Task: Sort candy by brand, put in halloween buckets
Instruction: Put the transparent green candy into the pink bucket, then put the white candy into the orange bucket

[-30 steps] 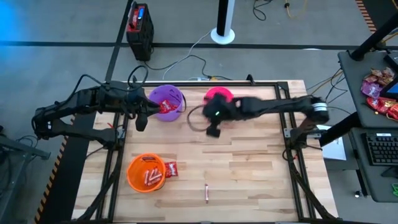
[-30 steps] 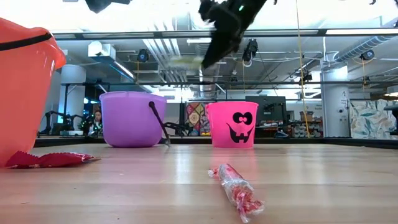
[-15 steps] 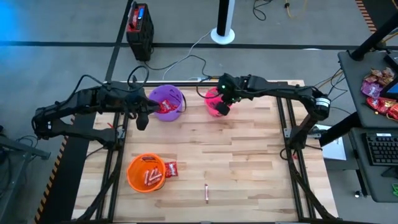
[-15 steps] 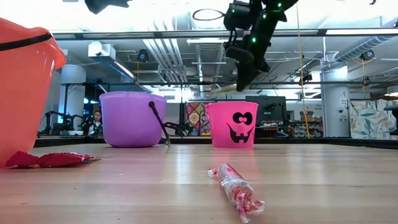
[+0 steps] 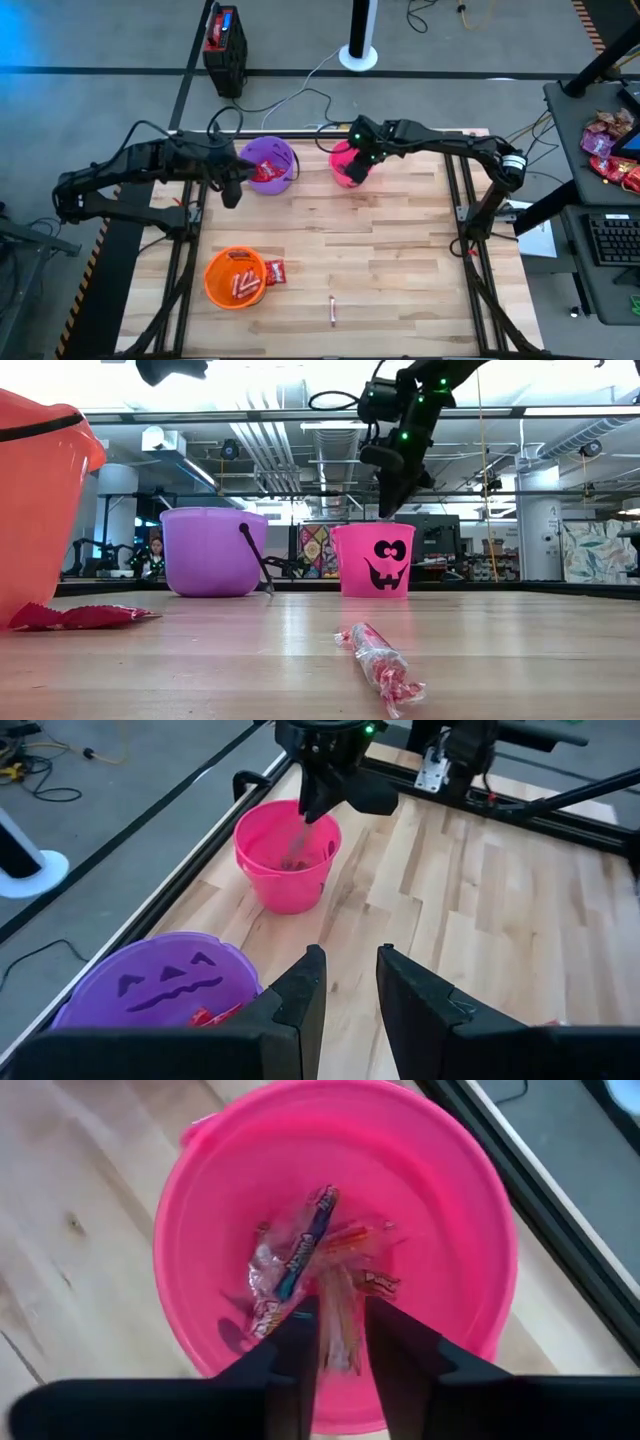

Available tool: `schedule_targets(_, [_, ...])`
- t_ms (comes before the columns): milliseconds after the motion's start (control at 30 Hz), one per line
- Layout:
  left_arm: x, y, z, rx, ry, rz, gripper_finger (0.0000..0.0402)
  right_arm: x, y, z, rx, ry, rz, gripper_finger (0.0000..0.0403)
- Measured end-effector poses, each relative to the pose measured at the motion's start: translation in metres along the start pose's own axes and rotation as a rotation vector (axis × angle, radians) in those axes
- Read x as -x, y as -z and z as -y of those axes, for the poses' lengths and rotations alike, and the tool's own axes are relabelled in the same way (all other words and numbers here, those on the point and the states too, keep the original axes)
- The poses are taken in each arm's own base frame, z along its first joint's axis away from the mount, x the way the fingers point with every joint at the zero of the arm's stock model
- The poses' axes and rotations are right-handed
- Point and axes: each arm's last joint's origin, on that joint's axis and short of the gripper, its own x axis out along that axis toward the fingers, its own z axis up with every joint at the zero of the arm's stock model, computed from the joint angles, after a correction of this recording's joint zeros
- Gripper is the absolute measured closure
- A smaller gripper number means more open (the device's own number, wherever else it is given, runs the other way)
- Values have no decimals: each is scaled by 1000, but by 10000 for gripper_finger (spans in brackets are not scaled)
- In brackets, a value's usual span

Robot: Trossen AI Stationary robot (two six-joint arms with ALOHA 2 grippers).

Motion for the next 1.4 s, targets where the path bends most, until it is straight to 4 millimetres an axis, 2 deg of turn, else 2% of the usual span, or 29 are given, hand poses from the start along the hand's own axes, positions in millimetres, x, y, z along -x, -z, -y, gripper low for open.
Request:
schedule_targets(200, [-7, 0, 1, -18, -12, -27, 326, 4, -2, 3, -51, 0, 9, 288])
schedule_targets(400, [-12, 2, 1, -24, -18, -62, 326, 39, -8, -1, -172, -98, 92, 267])
schedule_targets(567, [-12, 3, 1, -26, -19, -74, 326, 61, -4, -24, -269, -295, 75, 261])
schedule_targets(667, [-10, 4, 1, -25, -6, -79, 326, 69, 6, -54, -332, -442, -14, 263])
schedule_targets(767, [-10, 5, 2, -25, 22, -90, 326, 71, 24, -98, -391, -501, -130, 261])
schedule_targets(867, [-10, 5, 3, -24, 51, -100, 326, 74, 48, -144, -435, -509, -228, 253])
schedule_targets(1000, [-9, 5, 3, -25, 62, -101, 326, 71, 89, -200, -541, -431, -332, 235])
schedule_targets(1200, [-10, 4, 2, -20, 27, -77, 326, 44, 139, -267, -635, -329, -414, 208])
schedule_targets(1400, [-11, 1, 3, 1, 22, -50, 326, 10, 162, -321, -607, -256, -447, 202])
